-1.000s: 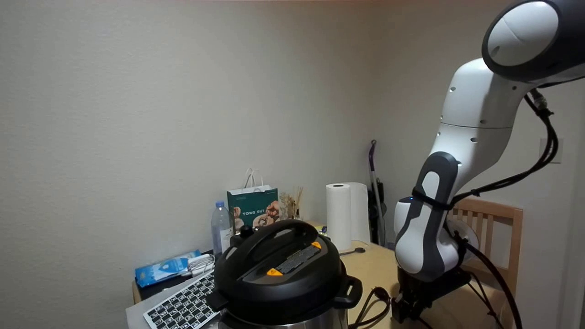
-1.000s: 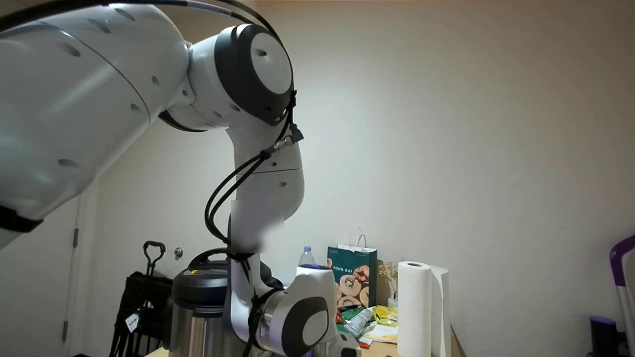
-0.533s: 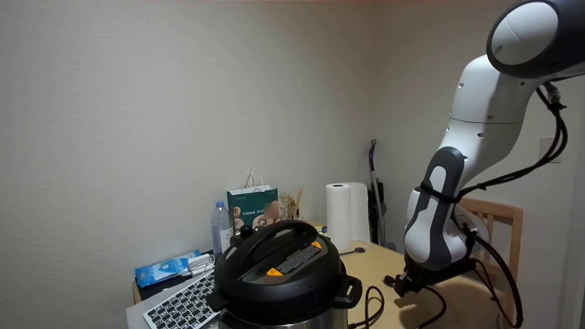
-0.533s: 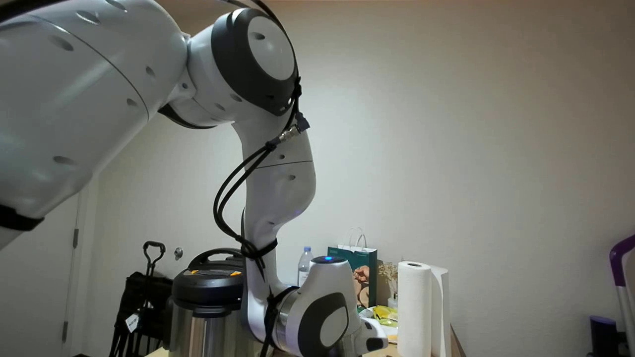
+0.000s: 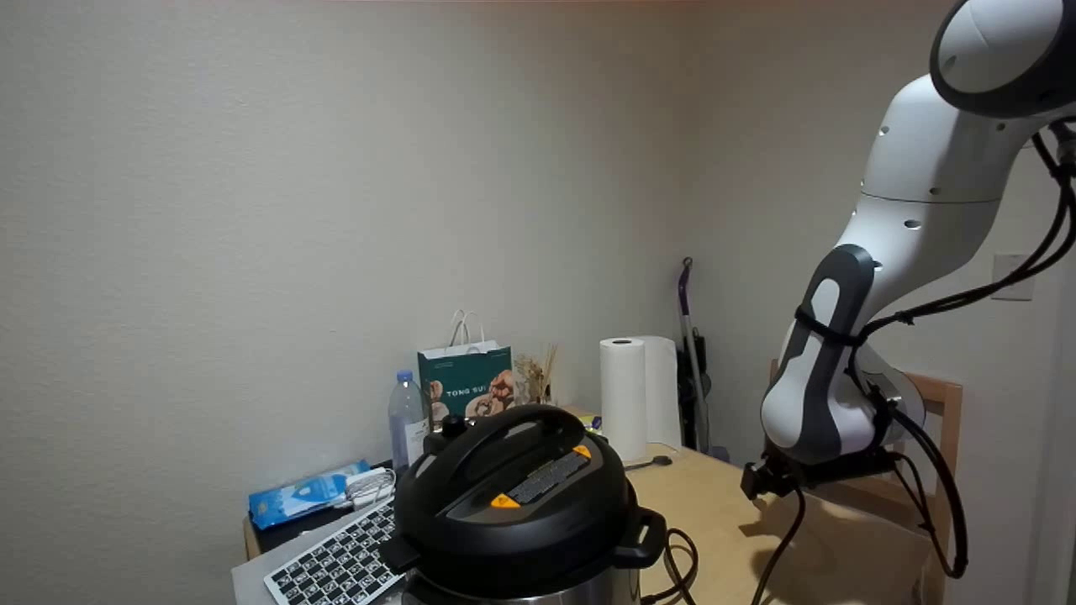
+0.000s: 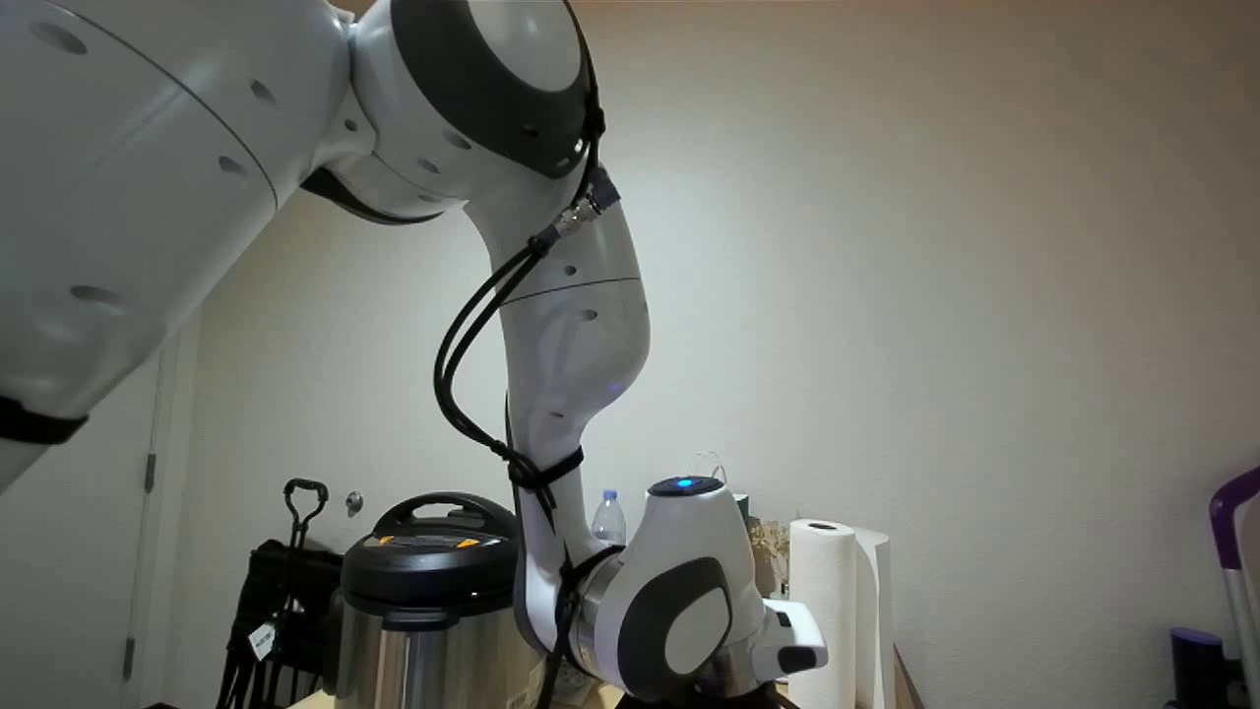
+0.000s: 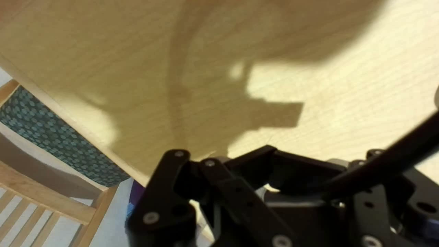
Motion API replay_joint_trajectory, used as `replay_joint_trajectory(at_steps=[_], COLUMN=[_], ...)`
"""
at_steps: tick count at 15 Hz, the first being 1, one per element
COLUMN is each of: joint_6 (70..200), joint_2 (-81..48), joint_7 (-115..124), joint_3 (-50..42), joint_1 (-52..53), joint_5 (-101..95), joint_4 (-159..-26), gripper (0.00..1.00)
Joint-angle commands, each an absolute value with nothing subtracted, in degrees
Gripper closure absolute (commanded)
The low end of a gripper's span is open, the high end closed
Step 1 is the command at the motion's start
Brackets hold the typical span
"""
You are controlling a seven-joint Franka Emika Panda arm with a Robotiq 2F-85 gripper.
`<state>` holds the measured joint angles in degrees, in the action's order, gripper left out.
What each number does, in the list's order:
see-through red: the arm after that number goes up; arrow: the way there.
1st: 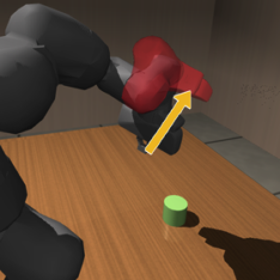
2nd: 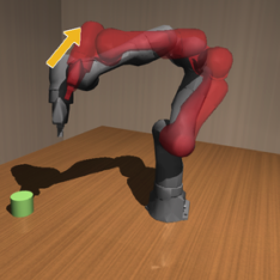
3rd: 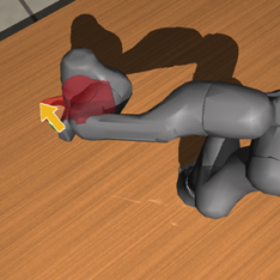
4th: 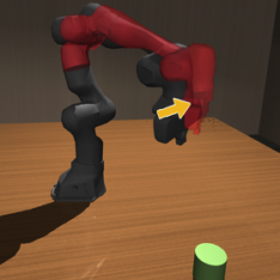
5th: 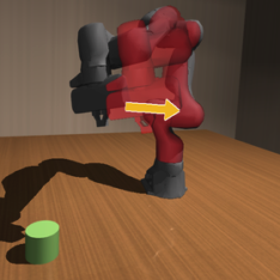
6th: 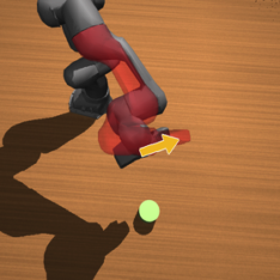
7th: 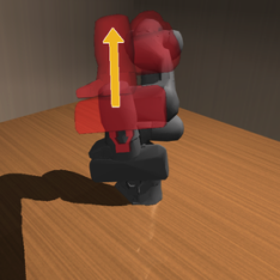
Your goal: Straighten the cable of the cooker
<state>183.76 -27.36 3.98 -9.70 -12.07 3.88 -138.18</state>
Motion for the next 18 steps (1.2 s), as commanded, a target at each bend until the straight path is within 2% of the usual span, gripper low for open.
replay_joint_trajectory(at_steps=[1,18], joint_6=[183.84,185.46], joint_2=[-28.34,-24.22], joint_7=[3.49,6.81], joint_3=[-9.62,-17.32], joint_1=[-10.98,-15.09], joint_5=[3.98,8.05], joint_4=[-137.78,-130.73], gripper=[1.0,1.0])
